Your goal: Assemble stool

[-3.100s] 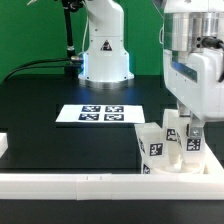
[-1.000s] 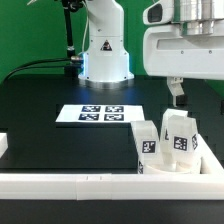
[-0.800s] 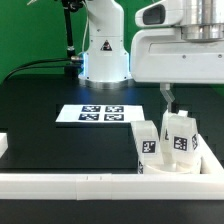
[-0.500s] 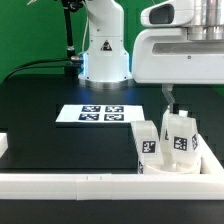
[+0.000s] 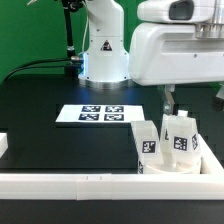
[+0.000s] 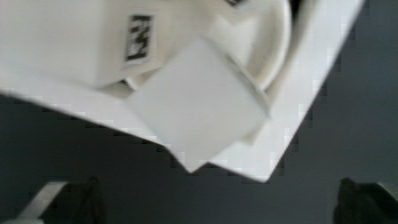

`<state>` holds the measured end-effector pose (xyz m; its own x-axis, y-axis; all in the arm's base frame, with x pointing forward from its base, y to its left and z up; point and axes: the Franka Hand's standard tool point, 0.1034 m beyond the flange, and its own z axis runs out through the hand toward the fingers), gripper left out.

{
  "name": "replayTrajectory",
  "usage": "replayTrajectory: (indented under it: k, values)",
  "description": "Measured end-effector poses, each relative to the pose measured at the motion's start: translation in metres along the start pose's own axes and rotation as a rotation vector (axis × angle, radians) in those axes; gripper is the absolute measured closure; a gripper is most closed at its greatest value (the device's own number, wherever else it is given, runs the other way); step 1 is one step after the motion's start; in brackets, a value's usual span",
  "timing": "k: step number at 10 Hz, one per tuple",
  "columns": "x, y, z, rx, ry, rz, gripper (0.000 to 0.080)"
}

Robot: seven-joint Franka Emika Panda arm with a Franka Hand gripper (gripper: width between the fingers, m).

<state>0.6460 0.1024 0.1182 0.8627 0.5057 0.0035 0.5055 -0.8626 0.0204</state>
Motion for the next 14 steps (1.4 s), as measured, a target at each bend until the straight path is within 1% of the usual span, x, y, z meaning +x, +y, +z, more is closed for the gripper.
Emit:
replayTrajectory:
  k: [1,2,3,6,7,9,10,11,12,13,14]
  values:
    - [0.003,-0.001,0.001,0.011,-0.007,-0.058,0.0151]
    - [0.008,0.001,-0.003,-0.006,0.025,-0.109,0.0151]
    - [0.004,0.007,-0.002,-0.022,0.011,-0.215,0.0151]
    - [0.003,0.009,0.0,-0.025,0.006,-0.199,0.0151]
    - [0.001,0.004,0.011,-0.022,-0.002,-0.182,0.0151]
    - [-0.001,-0.008,0.029,-0.008,-0.03,-0.155,0.0151]
    - [-0.003,-0.012,0.036,-0.011,-0.046,-0.132,0.0151]
    - [-0.003,-0.012,0.037,-0.022,-0.053,-0.124,0.0166]
    - [-0.004,-0.01,0.036,-0.023,-0.052,-0.115,0.0166]
    - [-0.004,-0.009,0.036,-0.024,-0.052,-0.074,0.0338]
    - [-0.004,-0.008,0.036,-0.025,-0.052,-0.064,0.0338]
